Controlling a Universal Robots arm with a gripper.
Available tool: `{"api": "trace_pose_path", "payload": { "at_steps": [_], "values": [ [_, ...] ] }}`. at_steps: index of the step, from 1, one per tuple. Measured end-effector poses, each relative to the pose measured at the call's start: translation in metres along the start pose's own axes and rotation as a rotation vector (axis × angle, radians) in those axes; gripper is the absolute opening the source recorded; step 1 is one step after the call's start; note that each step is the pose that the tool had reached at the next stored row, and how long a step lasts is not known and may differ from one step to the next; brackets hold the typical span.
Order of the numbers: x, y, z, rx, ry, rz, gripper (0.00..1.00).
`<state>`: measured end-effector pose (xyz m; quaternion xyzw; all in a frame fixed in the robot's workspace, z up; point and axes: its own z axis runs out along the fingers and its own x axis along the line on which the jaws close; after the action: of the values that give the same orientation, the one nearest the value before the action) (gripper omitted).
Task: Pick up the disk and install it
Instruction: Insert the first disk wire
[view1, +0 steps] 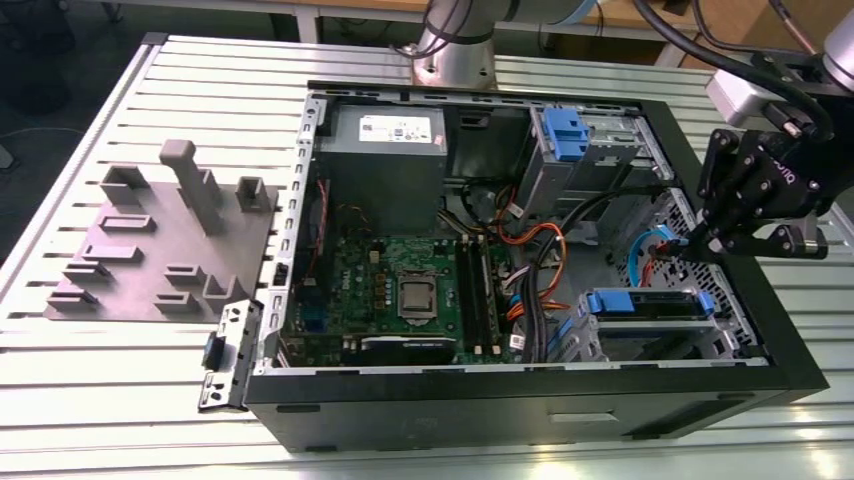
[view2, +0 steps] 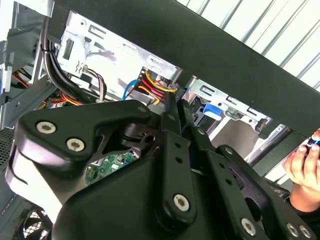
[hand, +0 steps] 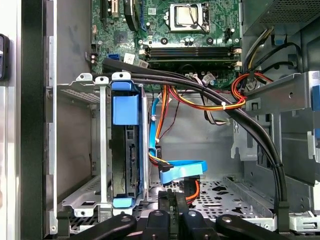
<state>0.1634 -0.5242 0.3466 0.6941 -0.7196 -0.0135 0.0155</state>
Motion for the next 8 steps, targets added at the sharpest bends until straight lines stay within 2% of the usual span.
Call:
{"api": "trace_pose_path", "payload": {
  "at_steps": [8],
  "values": [
    [0.0001, 0.0021, 0.0001, 0.0019, -0.0001, -0.002, 0.16]
  ]
}}
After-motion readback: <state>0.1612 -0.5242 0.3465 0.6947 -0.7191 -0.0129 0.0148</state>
